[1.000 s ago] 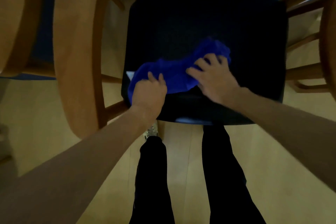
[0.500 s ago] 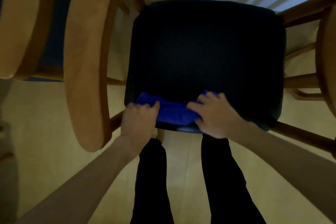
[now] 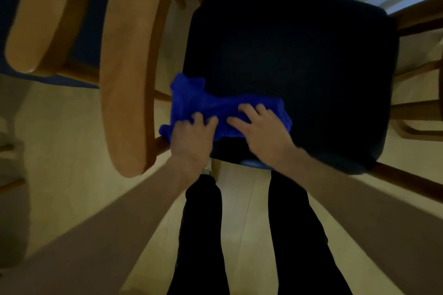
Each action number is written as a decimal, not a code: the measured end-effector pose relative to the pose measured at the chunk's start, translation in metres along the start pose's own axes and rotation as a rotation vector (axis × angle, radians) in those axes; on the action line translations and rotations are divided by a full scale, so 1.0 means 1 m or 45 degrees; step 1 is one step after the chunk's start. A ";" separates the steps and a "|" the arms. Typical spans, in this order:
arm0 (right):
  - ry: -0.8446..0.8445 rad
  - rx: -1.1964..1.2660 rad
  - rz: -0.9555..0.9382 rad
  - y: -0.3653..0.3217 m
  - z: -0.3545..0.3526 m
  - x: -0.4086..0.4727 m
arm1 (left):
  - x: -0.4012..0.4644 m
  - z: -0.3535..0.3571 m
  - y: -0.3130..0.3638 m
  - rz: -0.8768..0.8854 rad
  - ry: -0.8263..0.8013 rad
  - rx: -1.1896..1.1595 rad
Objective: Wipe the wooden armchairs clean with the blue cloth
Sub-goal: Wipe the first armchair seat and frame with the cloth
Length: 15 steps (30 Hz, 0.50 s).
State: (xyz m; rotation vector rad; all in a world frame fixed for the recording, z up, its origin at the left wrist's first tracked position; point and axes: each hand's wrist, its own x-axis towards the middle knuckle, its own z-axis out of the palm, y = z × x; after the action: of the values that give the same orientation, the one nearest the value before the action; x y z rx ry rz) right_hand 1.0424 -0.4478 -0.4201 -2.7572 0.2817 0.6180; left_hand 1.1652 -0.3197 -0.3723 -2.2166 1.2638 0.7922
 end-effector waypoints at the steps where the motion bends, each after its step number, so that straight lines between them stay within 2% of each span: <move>1: -0.016 0.041 -0.012 -0.005 0.008 -0.013 | -0.010 0.011 0.007 -0.009 0.007 -0.051; 4: -0.121 0.209 -0.031 -0.015 0.030 -0.055 | -0.031 0.037 0.020 0.020 -0.001 -0.172; 7: -0.266 0.321 -0.005 -0.016 0.045 -0.092 | -0.054 0.058 0.032 0.101 -0.168 -0.345; 9: -0.250 0.345 0.044 -0.012 0.047 -0.108 | -0.070 0.069 0.043 0.109 -0.220 -0.455; 12: -0.172 0.376 0.043 0.000 0.029 -0.100 | -0.080 0.073 0.045 -0.026 -0.081 -0.647; 15: -0.102 0.615 0.148 0.009 -0.012 -0.064 | -0.075 0.060 0.027 -0.250 0.128 -0.933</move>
State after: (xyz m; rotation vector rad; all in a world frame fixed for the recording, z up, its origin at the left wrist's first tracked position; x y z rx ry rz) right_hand 0.9875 -0.4526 -0.3840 -2.2607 0.5028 0.5950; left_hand 1.0956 -0.2486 -0.3681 -2.9232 0.8469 1.2155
